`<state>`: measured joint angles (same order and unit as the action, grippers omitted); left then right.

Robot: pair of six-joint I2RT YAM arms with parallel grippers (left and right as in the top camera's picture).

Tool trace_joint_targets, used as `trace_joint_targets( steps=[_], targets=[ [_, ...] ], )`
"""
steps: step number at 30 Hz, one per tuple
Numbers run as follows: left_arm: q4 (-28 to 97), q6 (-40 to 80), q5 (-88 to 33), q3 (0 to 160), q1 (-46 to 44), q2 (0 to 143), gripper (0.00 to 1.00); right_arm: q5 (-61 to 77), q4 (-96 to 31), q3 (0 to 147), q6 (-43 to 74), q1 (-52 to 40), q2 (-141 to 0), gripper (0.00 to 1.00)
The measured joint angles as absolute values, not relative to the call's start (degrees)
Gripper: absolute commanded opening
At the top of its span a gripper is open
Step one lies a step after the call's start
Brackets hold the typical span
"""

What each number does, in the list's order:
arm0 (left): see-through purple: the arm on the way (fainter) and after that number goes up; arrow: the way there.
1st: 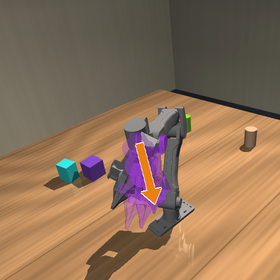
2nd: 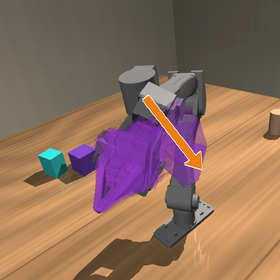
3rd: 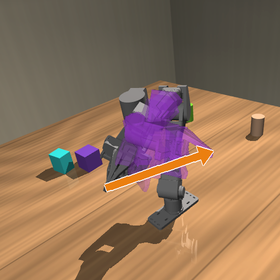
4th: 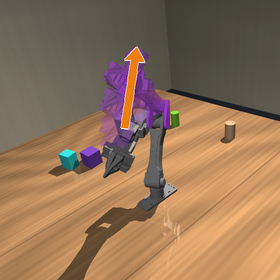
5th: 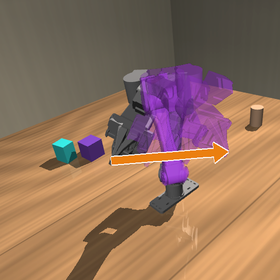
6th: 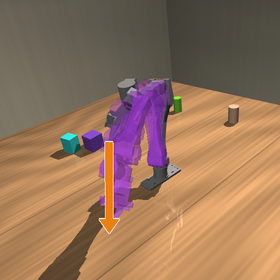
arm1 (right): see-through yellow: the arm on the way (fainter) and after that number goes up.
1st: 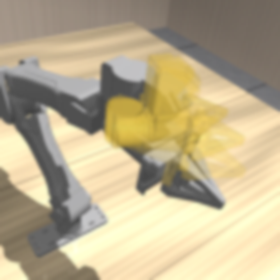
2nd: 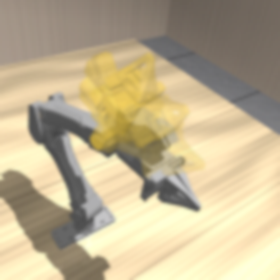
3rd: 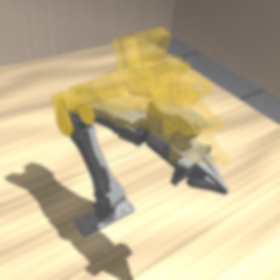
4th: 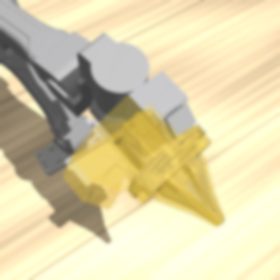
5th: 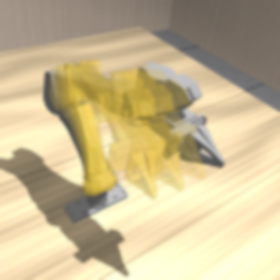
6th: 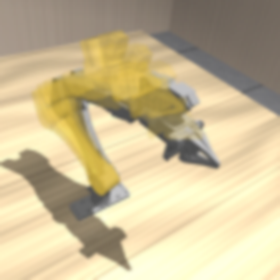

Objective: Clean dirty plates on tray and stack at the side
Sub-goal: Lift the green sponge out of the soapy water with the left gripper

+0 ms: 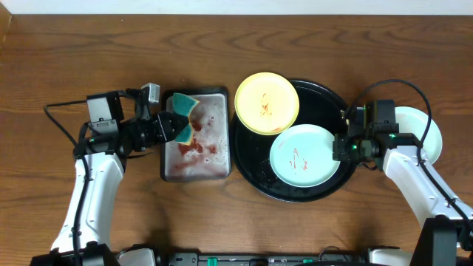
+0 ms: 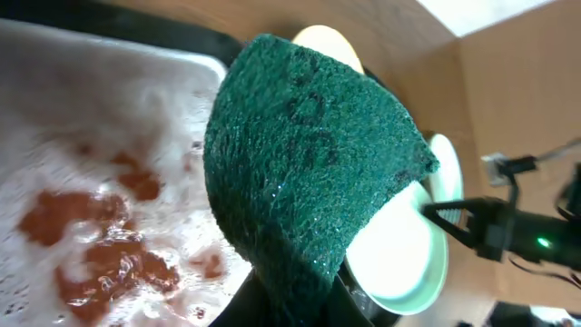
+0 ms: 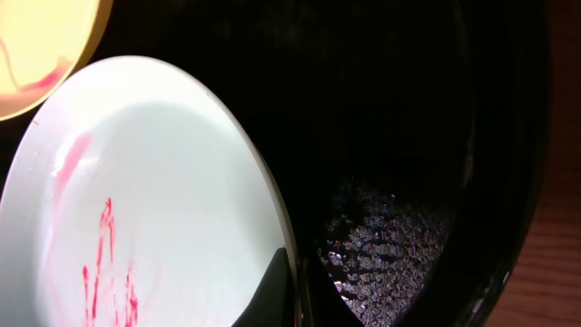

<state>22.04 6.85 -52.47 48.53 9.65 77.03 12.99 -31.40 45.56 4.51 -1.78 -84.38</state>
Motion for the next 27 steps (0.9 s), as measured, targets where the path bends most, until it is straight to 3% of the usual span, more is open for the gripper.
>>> trace_joint_targets(
  steps=[27],
  targets=[
    [15.14, 3.99, -58.52, 48.53, 9.69, 77.03, 0.07, 12.99, -31.29, 45.56, 4.49, -1.78, -84.38, 0.01]
  ],
)
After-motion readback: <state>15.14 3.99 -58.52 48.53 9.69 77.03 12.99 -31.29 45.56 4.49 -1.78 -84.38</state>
